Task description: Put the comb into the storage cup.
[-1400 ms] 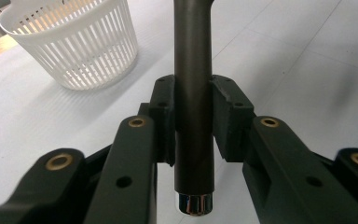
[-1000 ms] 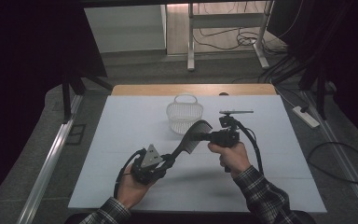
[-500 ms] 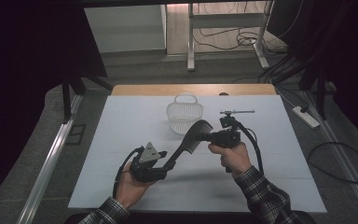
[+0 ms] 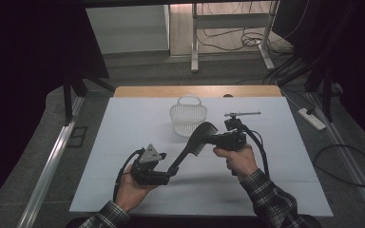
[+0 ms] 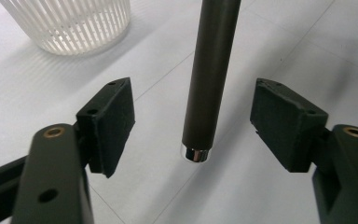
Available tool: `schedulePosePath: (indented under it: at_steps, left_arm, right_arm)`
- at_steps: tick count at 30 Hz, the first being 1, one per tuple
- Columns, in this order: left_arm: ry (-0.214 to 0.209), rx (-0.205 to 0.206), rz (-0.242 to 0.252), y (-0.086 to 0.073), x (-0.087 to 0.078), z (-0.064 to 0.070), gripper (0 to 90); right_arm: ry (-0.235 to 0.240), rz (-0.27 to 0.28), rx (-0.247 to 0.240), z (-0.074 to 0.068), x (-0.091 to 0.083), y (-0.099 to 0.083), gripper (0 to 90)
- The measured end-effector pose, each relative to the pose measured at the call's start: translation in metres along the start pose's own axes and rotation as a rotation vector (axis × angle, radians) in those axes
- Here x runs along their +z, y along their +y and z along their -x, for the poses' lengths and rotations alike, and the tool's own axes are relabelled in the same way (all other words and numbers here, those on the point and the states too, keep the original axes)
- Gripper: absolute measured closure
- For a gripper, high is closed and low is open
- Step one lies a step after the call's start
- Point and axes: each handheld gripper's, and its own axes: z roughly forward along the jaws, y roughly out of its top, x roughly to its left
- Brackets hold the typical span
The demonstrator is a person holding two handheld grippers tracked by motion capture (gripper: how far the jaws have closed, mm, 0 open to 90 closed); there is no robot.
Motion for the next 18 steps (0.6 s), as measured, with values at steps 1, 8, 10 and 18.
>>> schedulePosePath:
  at_steps: [1,8,10,18]
  left_arm:
    - [-0.003,0.002,-0.004,-0.0001,-0.0001,-0.0004,28.5]
    - [-0.015,-0.011,-0.016,-0.0018,-0.0003,-0.0030,21.9]
    - [-0.020,-0.017,-0.022,-0.0024,-0.0003,-0.0040,20.4]
    - [-0.054,-0.065,-0.040,-0.0057,0.0000,-0.0104,14.6]
  right_arm:
    - [-0.002,0.001,-0.003,-0.0003,-0.0001,0.0001,86.4]
    - [-0.019,0.004,-0.046,-0.0037,-0.0009,0.0007,86.3]
    - [-0.022,0.003,-0.056,-0.0047,-0.0012,0.0009,86.3]
    - [-0.043,0.002,-0.111,-0.0078,-0.0028,0.0013,86.3]
